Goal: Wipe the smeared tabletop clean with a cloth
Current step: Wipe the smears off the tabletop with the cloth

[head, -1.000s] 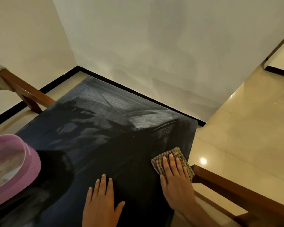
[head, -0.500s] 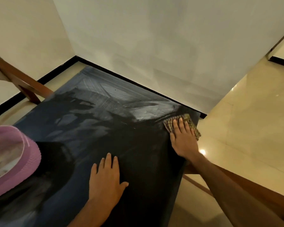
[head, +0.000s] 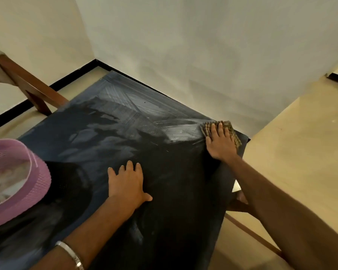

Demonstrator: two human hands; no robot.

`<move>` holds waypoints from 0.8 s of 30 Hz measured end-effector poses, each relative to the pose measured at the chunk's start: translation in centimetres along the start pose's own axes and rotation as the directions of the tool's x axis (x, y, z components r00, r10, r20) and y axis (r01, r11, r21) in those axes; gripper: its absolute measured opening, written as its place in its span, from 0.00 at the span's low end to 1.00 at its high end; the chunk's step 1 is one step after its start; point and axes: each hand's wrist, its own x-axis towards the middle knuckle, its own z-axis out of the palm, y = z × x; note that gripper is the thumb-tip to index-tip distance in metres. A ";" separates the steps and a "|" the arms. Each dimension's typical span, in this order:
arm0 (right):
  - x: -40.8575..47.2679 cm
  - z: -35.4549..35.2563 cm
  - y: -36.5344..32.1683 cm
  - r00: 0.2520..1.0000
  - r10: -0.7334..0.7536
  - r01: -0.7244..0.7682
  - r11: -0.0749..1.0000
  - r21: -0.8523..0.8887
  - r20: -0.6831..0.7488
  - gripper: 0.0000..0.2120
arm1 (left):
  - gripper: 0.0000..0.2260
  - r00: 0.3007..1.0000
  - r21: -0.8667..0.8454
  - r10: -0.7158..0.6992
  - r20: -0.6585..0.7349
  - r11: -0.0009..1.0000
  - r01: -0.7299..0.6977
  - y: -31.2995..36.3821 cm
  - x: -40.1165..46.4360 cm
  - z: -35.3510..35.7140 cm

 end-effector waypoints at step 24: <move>-1.3 1.0 -5.5 0.993 -0.103 0.101 0.994 -0.045 -0.063 0.28 | 0.51 1.000 -0.020 0.029 0.013 0.999 -0.028 -0.6 0.5 0.3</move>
